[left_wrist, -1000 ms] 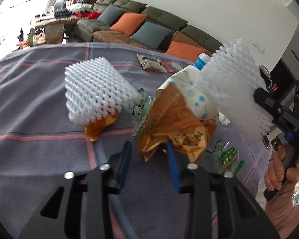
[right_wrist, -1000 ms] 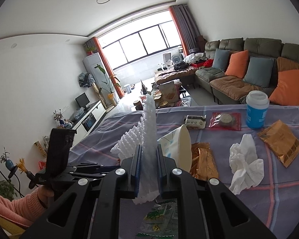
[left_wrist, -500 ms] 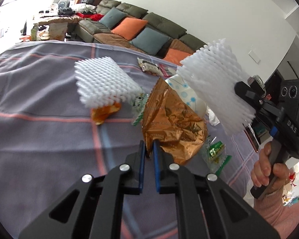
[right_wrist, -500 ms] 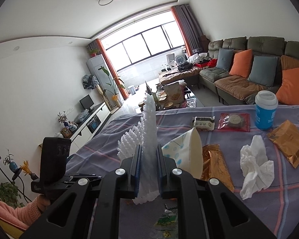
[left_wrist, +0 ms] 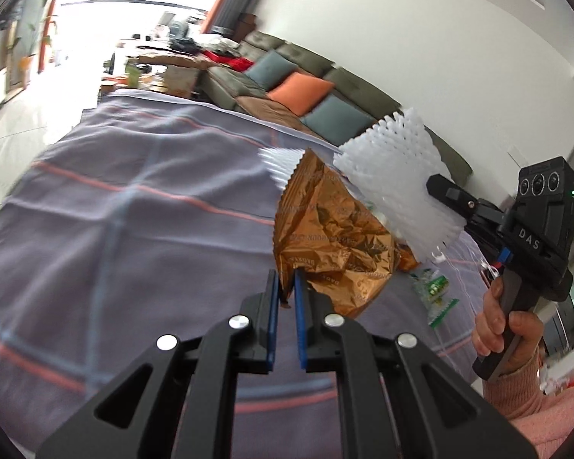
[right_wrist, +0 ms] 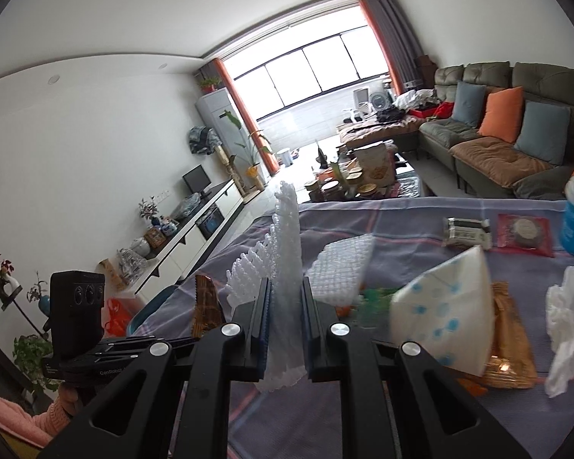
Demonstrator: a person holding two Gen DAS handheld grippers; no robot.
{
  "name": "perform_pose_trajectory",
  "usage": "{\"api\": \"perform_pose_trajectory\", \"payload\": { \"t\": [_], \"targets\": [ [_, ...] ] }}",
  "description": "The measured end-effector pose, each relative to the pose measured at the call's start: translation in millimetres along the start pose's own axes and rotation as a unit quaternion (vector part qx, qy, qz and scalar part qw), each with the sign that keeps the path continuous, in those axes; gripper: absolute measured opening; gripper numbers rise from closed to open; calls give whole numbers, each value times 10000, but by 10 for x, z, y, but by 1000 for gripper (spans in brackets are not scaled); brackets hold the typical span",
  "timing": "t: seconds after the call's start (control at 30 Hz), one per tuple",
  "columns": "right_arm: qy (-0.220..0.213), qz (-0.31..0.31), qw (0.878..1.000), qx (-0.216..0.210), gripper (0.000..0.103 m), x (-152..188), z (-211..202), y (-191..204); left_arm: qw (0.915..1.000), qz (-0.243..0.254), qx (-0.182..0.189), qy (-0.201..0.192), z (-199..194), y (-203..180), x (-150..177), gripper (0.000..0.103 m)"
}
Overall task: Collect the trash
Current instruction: 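Carry wrapper and foam net over the teal bin and release both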
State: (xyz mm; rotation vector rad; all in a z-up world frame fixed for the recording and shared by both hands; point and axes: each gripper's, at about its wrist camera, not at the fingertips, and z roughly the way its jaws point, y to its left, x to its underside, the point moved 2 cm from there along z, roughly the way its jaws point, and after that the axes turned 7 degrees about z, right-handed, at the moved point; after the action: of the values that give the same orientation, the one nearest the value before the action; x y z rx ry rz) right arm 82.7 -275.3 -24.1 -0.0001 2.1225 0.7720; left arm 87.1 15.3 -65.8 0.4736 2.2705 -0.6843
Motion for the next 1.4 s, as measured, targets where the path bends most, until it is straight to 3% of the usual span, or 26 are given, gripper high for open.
{"api": "perform_pose_trajectory", "payload": {
  "t": [0.27,0.57,0.87,1.23,1.4],
  "targets": [
    [489,-242,9978,-363,14,7,523,370,9963,-474,-655,-295,-486,444,116,9],
    [975,-598,9901,-809,14,54,1085,891,9827,-985,-1431,-636,-1080,980,233,10],
    [1345,-979,9800,-1093,15,131,1631,1373,9623,-1477,-2150,-774,-1452,1515,333,10],
    [1630,-1259,9723,-1107,15,266,2274,1808,9314,-2004,-2939,-776,-1761,2129,484,10],
    [1731,-1339,9702,-1040,15,324,2501,1967,9225,-2139,-3143,-667,-1766,2318,515,10]
  ]
}}
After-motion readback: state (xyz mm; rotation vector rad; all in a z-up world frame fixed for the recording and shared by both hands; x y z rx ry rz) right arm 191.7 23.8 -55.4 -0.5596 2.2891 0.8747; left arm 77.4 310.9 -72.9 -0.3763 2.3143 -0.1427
